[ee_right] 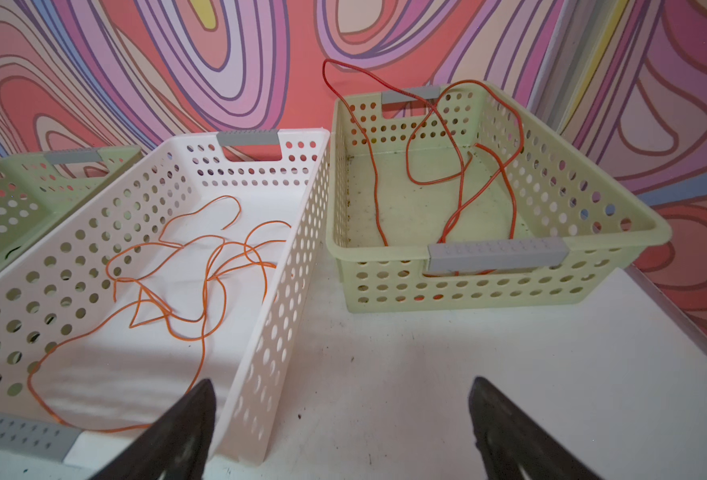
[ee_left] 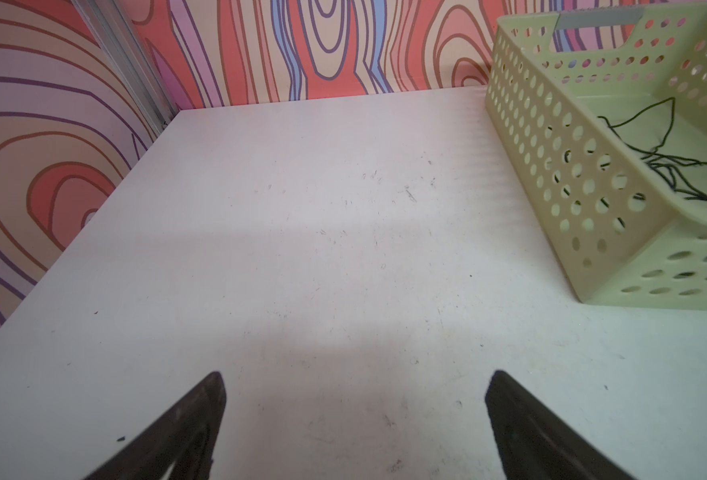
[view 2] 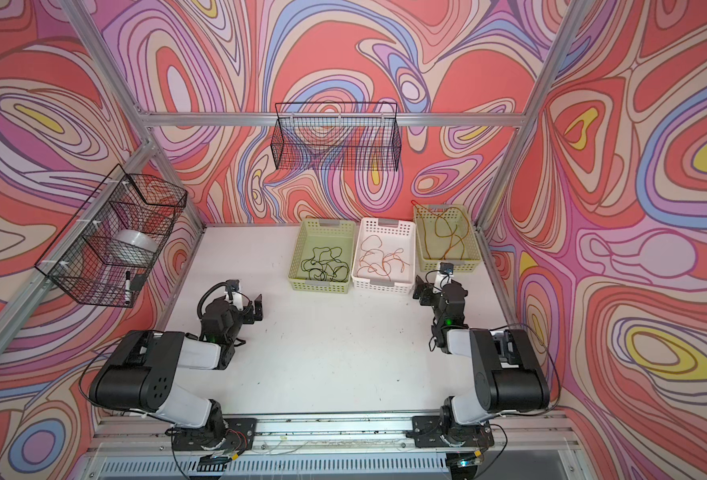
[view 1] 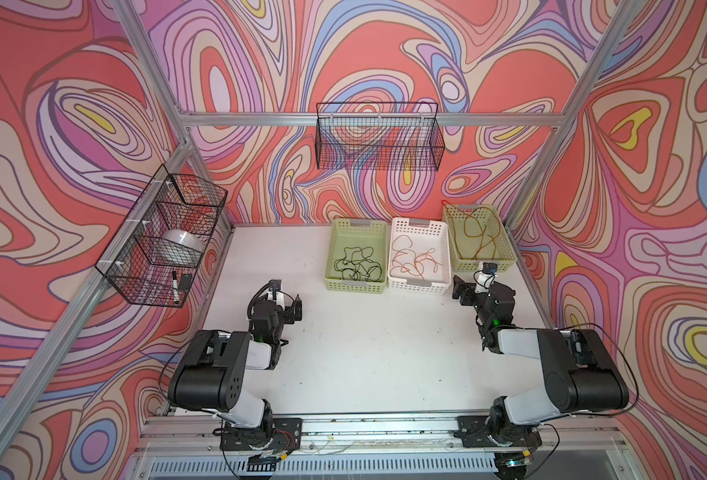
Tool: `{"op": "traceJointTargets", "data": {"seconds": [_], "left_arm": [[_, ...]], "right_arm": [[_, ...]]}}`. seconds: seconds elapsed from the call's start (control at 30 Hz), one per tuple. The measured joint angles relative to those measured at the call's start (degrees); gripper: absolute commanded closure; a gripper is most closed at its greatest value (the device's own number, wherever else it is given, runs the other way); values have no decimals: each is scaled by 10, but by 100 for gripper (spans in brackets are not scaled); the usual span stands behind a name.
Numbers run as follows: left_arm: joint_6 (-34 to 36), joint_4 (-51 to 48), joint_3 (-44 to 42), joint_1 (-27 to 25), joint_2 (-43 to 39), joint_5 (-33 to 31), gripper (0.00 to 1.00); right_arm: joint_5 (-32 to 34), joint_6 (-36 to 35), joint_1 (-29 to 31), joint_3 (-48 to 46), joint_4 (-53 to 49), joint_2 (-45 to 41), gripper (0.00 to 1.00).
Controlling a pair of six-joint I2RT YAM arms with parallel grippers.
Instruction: Untangle the cables
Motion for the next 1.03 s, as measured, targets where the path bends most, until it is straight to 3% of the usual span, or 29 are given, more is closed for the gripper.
{"op": "traceJointTargets", "data": {"seconds": [0.2,0.5,1.03], "left_arm": [[4,-2,8,0,0,7,0],[4,-23,20,0,0,12,0],[4,-54,39,0,0,8,0]], "right_arm": [[-48,-8,-20,-3,79,99,2],[-91,-24,-21,8,88,102,2],[-103,-32,-21,16,80,102,2]]}}
